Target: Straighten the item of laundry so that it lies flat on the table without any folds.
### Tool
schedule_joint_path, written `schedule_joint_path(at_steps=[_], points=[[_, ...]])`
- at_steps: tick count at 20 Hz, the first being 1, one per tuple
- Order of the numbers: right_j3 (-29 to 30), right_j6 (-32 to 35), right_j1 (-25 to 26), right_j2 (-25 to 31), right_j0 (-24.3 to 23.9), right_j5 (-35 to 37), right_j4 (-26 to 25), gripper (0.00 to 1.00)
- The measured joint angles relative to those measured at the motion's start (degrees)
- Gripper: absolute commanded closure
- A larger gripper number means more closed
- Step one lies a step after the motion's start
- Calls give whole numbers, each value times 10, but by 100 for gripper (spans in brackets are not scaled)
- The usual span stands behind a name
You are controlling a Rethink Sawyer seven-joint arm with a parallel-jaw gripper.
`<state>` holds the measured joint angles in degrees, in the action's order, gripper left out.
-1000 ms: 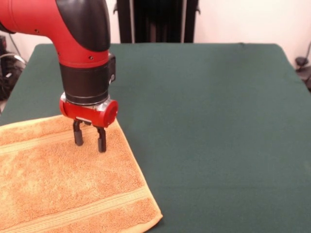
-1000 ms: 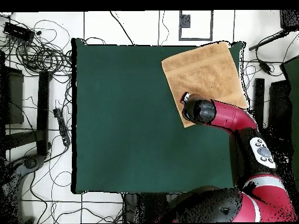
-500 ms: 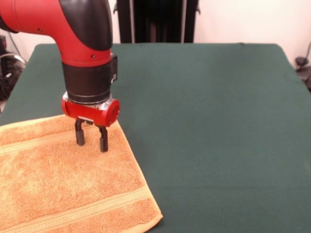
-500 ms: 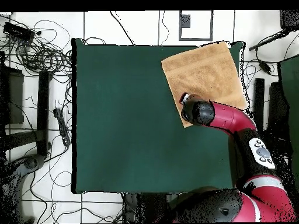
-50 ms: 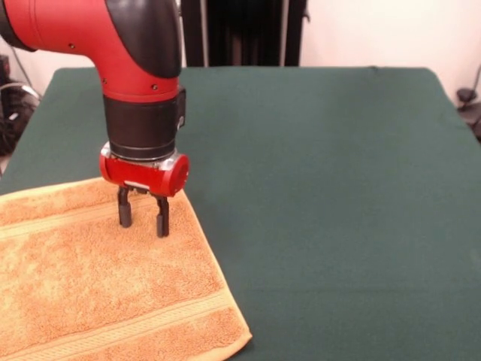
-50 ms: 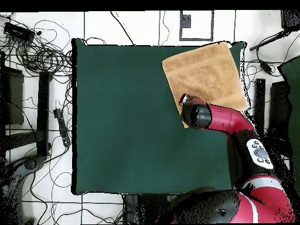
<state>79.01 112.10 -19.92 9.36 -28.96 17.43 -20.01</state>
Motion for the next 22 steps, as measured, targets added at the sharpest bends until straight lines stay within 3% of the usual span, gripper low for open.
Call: schedule_joint_path(at_steps=[22], points=[[29,0,-3,-23,13,-74,3,0]])
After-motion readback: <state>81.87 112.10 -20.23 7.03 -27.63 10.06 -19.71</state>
